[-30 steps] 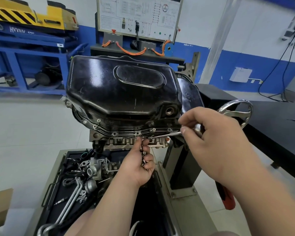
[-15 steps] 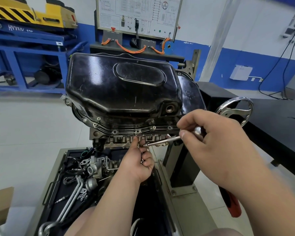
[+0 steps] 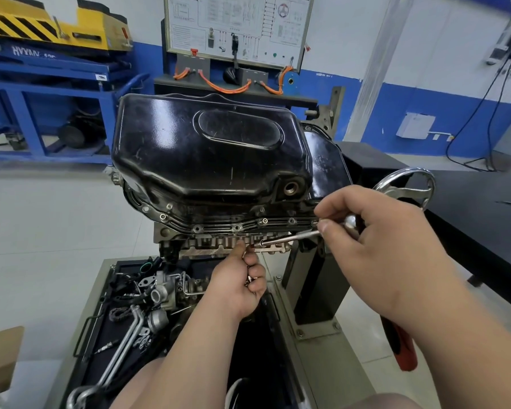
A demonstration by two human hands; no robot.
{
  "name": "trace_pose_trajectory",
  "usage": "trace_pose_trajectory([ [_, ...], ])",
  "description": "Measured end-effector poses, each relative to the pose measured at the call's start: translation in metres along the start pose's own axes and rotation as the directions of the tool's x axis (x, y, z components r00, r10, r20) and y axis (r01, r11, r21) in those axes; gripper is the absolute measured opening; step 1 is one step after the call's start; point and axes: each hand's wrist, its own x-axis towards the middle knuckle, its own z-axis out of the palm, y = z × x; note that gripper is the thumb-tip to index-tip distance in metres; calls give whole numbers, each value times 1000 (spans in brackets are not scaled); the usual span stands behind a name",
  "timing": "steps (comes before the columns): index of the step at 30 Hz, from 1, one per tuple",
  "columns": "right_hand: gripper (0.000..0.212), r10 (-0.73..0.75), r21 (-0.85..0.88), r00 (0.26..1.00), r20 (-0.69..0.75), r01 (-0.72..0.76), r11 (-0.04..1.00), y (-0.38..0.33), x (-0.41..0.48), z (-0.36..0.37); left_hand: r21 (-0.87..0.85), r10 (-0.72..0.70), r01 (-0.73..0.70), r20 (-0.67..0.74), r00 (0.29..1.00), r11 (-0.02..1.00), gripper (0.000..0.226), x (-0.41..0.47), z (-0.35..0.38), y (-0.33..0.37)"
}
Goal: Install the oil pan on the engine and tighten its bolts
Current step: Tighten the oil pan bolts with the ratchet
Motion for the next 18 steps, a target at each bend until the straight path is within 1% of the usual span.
trace_pose_trajectory([
  [3,26,9,4,1000,-2,-9,1000,1,0,-2,144,46,-44,-6,999,989,17,-1,1,-3],
  [6,25,25,-1,1000,-7,-25,1000,3,0,-4,190,71,-71,7,997,979,15,-3,1,-6],
  [12,22,39,2,999,-9,-39,999,4,1,-5,152,59,-58,-2,998,987,16,-3,-1,-6],
  [15,22,43,-5,999,-9,-43,999,5,1,-5,115,32,-37,49,998,993,11,-3,-1,-5],
  [18,23,49,9,998,-26,-49,999,4,0,-4,20,21,-23,85,996,1000,13,-4,0,-3],
])
